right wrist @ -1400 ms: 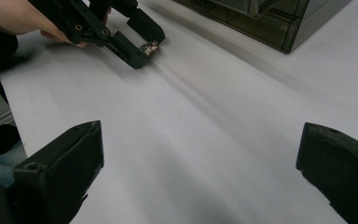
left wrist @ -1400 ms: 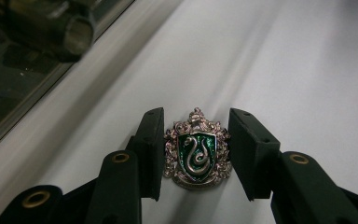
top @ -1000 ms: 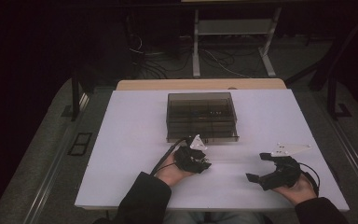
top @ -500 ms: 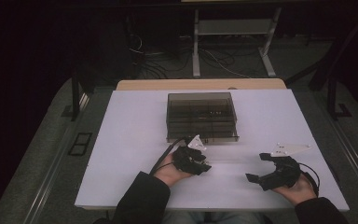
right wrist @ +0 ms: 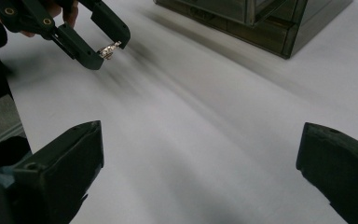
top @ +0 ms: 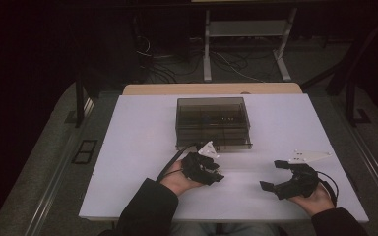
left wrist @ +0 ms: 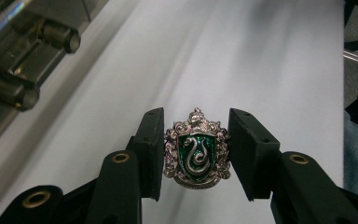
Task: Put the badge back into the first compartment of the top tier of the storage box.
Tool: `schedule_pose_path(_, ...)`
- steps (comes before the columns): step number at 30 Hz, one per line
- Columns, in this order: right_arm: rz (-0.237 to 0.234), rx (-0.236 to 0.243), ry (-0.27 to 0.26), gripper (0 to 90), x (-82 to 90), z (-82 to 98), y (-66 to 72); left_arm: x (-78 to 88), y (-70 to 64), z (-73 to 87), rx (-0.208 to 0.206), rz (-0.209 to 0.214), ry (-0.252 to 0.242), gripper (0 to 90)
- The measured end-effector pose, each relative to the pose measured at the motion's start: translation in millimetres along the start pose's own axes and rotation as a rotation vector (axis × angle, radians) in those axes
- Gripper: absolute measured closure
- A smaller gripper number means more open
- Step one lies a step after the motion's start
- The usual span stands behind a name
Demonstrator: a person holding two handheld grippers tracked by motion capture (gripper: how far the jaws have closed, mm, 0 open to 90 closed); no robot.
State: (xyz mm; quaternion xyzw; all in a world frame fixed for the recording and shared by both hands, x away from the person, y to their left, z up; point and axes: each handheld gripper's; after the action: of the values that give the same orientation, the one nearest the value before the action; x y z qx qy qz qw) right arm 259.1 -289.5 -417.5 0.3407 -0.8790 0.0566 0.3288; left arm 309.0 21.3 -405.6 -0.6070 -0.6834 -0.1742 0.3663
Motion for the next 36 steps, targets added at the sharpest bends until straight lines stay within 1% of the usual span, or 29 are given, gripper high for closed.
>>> schedule_pose_path(4,-0.011,-0.023,-0.017,0.4,2.5,-0.3,-0.9,5.8,-2.0,-4.5,-0.004,0.000,-0.010,56.7)
schedule_pose_path(6,-0.014,-0.026,-0.028,0.4,3.2,-0.4,-1.5,8.6,-2.5,-7.1,-0.015,0.001,-0.008,56.7)
schedule_pose_path(9,-0.016,-0.030,-0.037,0.4,4.2,-0.5,-1.9,12.2,-3.7,-10.3,-0.012,0.011,-0.020,56.7)
schedule_pose_path(13,-0.021,-0.036,-0.049,0.4,5.9,-0.7,-2.7,17.2,-4.4,-13.9,-0.011,0.019,-0.021,56.7)
schedule_pose_path(14,-0.023,-0.037,-0.052,0.4,6.2,-0.8,-3.0,18.6,-3.8,-14.5,-0.016,0.020,-0.017,56.7)
schedule_pose_path(16,-0.030,-0.039,-0.060,0.4,6.6,-0.9,-3.3,19.8,-3.4,-15.2,-0.009,0.025,-0.030,56.8)
schedule_pose_path(17,-0.033,-0.041,-0.063,0.4,6.9,-0.9,-3.3,21.0,-3.1,-15.6,-0.008,0.026,-0.029,56.7)
schedule_pose_path(23,-0.038,-0.046,-0.066,0.4,7.8,-0.9,-3.1,29.3,-2.1,-18.5,-0.018,0.028,-0.033,56.7)
schedule_pose_path(26,-0.038,-0.047,-0.064,0.4,7.8,-0.8,-3.1,32.8,-1.7,-19.7,-0.011,0.024,-0.050,56.8)
schedule_pose_path(29,-0.039,-0.047,-0.064,0.4,7.6,-0.8,-3.2,34.9,0.1,-19.2,-0.016,0.022,-0.044,56.8)
schedule_pose_path(36,-0.040,-0.047,-0.065,0.4,7.2,-0.5,-3.8,42.7,5.8,-17.4,0.001,0.016,-0.055,56.8)
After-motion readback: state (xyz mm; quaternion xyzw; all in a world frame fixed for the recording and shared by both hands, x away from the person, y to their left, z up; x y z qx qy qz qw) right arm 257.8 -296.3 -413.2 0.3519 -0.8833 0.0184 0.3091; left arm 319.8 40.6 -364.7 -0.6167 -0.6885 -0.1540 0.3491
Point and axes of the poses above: each handheld gripper's, and its own axes: x roughly backward along the jaws, z roughly out of its underside, y roughly to its left, and after that the axes turned 9 degrees about z, right-handed
